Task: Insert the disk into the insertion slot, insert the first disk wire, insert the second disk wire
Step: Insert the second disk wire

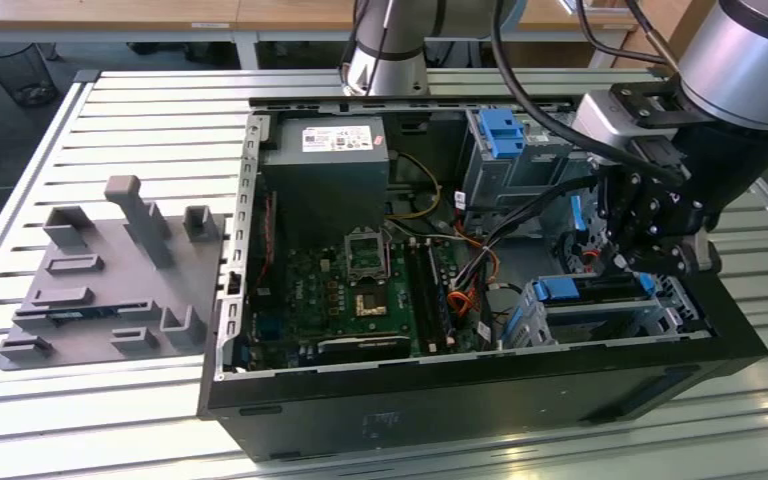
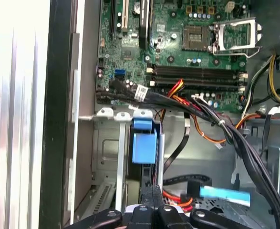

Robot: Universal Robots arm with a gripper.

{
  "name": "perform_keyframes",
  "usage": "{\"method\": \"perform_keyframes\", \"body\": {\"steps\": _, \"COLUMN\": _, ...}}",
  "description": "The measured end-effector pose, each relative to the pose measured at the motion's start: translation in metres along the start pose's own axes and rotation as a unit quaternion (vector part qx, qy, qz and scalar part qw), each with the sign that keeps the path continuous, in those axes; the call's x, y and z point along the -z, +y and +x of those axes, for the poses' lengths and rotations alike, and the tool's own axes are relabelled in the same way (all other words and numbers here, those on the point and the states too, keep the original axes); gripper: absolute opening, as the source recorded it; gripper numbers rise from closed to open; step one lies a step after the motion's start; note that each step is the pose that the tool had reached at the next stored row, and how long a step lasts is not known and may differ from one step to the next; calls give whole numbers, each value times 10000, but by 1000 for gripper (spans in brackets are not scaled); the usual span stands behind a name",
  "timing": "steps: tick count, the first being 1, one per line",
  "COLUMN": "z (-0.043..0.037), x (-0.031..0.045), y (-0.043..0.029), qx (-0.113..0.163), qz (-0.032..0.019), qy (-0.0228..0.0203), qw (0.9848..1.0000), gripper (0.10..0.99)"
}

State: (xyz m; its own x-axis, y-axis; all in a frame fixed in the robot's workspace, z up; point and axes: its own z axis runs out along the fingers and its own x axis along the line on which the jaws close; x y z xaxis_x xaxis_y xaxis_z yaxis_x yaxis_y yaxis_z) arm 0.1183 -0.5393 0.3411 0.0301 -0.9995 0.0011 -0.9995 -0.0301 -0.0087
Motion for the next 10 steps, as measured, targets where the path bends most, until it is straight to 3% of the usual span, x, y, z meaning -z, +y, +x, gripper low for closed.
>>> {"method": "perform_keyframes", "body": {"steps": 4, "z": -3, "x": 26, "y": 18, "qx": 1, "qz": 0, "qy": 0, "qw": 10000, "gripper": 106}}
{"method": "perform_keyframes", "body": {"steps": 10, "z": -32, "x": 163, "y": 26, "qx": 0, "qz": 1, "qy": 0, "qw": 10000, "gripper": 106}}
